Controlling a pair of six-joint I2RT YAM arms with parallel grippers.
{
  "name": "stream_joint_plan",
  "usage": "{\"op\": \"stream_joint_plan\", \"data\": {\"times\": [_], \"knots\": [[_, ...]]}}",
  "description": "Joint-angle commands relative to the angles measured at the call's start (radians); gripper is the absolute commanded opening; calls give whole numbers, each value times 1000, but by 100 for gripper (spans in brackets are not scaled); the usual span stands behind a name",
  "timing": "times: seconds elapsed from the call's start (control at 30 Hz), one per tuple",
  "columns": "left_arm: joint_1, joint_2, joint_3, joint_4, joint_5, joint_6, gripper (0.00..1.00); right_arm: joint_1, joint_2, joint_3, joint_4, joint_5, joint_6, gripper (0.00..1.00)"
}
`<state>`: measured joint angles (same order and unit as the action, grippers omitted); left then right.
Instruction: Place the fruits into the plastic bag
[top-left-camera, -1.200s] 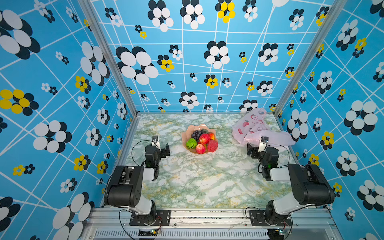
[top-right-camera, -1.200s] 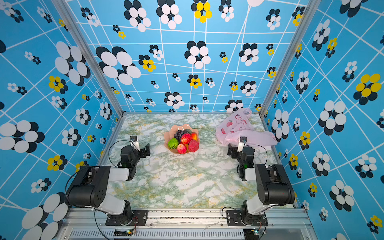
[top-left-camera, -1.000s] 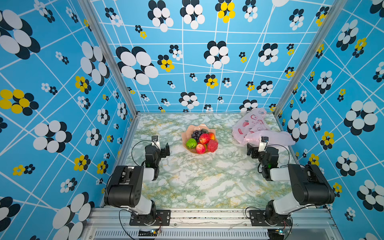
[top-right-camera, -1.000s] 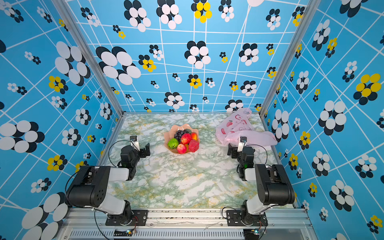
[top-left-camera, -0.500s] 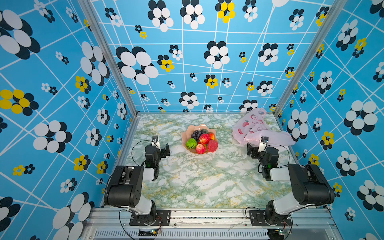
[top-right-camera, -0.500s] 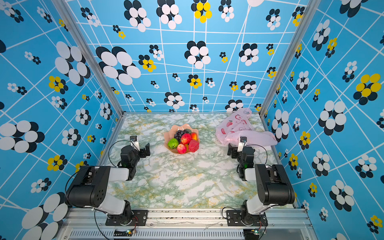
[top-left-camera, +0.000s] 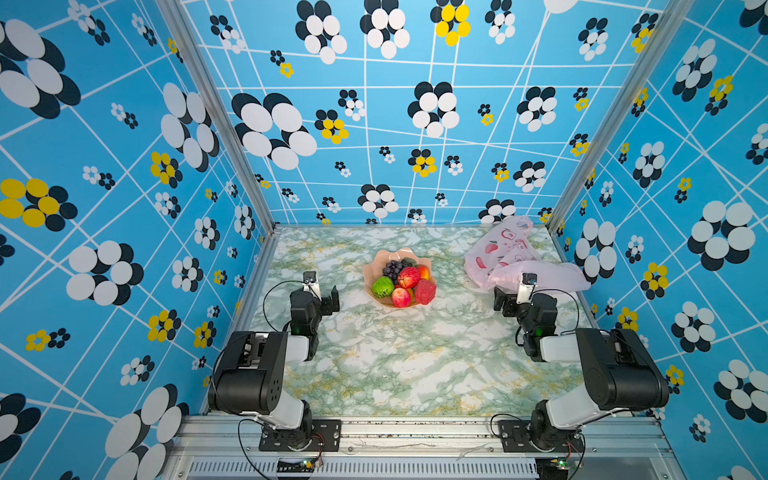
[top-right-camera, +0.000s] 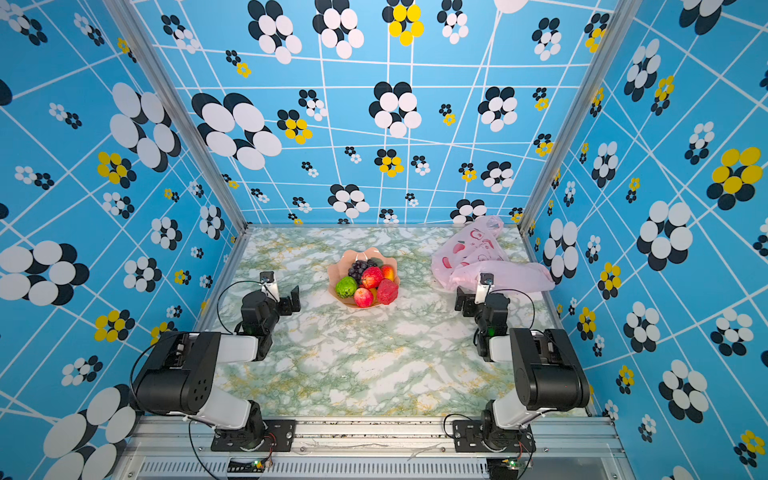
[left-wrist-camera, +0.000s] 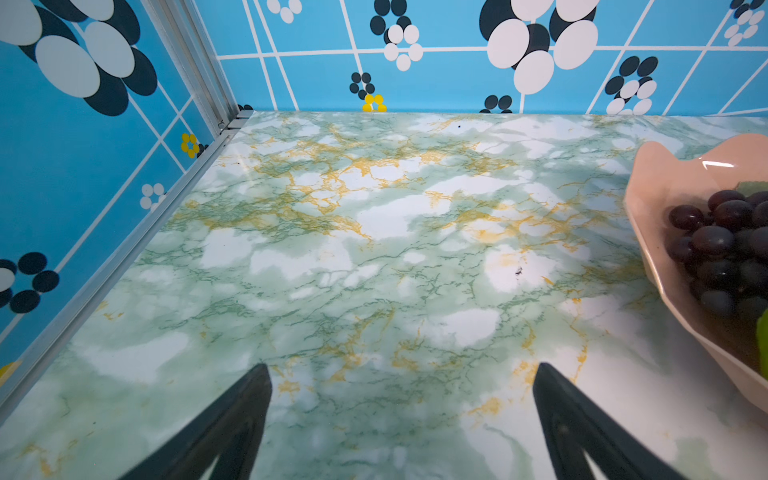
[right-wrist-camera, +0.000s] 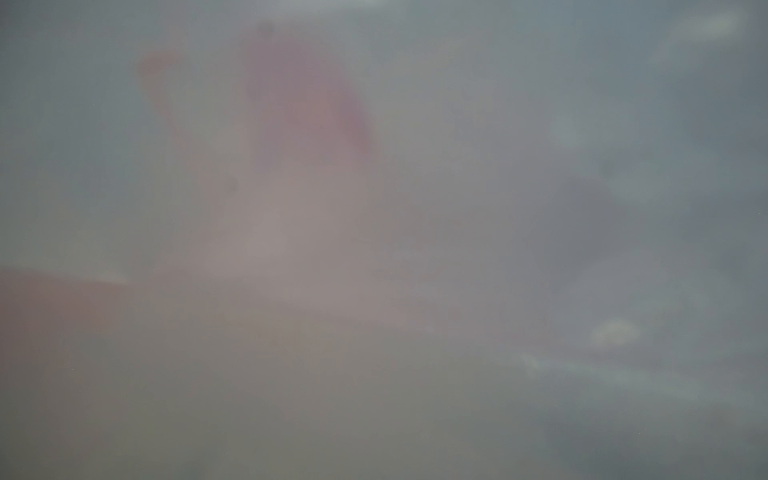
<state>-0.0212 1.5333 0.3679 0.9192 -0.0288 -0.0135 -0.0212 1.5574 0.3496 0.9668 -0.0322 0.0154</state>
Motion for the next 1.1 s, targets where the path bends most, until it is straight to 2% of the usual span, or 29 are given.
{"op": "stream_joint_plan", "data": {"times": [0.0,0.77,0.87,1.07], "knots": [[0,11,18,-14,11,11,99,-6,0,23,-17,14,11,99],[0,11,17,-15,11,10,99,-4,0,26,-26,48,18,99],[0,0,18,-16,6,11,99,-3,-17,7,1,119,49,99],[0,-156,79,-250,8,9,99,-4,-157,12,-129,157,56,99]]}}
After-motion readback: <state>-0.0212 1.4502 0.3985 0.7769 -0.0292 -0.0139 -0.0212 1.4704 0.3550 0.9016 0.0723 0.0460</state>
